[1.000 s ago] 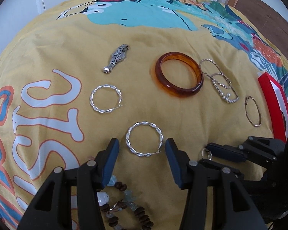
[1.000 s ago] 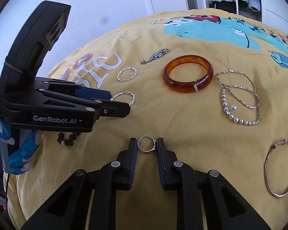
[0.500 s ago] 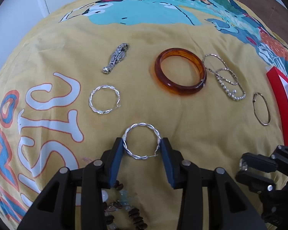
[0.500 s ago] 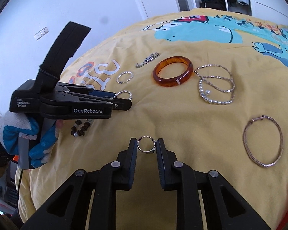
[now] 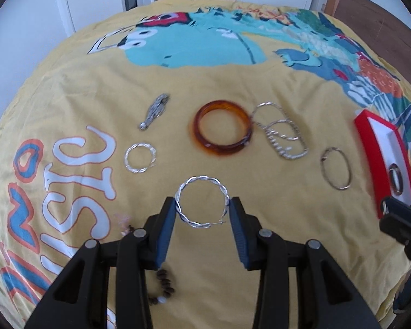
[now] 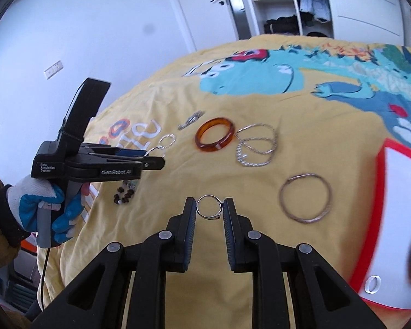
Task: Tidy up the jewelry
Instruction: 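Carry the hoop and ring into the red box and open both tools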
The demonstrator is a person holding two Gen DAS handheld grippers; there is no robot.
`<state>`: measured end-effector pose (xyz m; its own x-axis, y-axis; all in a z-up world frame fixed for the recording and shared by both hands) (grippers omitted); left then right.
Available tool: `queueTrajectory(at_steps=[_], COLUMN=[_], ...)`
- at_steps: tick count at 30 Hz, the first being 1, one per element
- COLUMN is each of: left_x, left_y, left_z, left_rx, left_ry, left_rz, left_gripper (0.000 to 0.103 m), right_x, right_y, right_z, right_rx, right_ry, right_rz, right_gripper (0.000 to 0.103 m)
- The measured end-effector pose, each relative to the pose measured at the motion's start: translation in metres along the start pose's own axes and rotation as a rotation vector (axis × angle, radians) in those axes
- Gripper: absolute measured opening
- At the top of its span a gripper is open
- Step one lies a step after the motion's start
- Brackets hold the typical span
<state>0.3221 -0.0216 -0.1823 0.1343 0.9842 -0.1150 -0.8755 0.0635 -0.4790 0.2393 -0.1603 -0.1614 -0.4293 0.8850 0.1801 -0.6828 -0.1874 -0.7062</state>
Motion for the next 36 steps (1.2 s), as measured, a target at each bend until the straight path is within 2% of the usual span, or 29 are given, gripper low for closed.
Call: queueTrajectory(at_steps=[6,12,16,22,28,36], left_x=[-0.063,-0.152,-0.222,-0.311,-0.364,-0.372], left_y=[-0.004,-0.009,-0.010,-0.006,0.007,0.029], left_z=[0.021,0.031,0.030,0.010,-0.015,-0.054], left_rx=[-0.021,-0.031,-0.024,0.002,0.030,0.076], left_ry=[0.074,0.174,0.240,0.297,0.321,0.277], left_rz=[-0.034,-0.095,-0.150,-0.229,-0.299,-0.337], left_gripper=[0.037,0.037,0.037,0.037,0.037,0.037], right_x=[-0.048,-0.120,-0.168,-0.239,-0.282,-0.295], right_y=[0.001,0.010,0.018,0.035,0.053,0.070], right_z=[0.047,0.091,0.110,0.120,0.109,0.078], right_rx=[-0.036,-0.044,-0.039,-0.001,0.053,0.129], right_ry=[0.090,0.208,0.272,0.351,0.349,0.326], right_rz=[-0.042,-0.079,-0.114,-0.159,-0.176,-0.141], right_gripper=[0.020,0.020,0.020,0.020,0.020,0.020])
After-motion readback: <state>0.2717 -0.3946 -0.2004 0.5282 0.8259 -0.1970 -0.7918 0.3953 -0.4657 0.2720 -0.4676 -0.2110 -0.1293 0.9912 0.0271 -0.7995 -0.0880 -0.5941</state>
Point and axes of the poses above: each gripper's, at about its wrist camera, not at the fingertips, and z roughly against the way its jaws point, x to its left, y to its underside, the point moved 10 cm from there along -z, roughly the way its jaws point, and after that the axes turned 9 degrees about z, right-handed, at the moved point
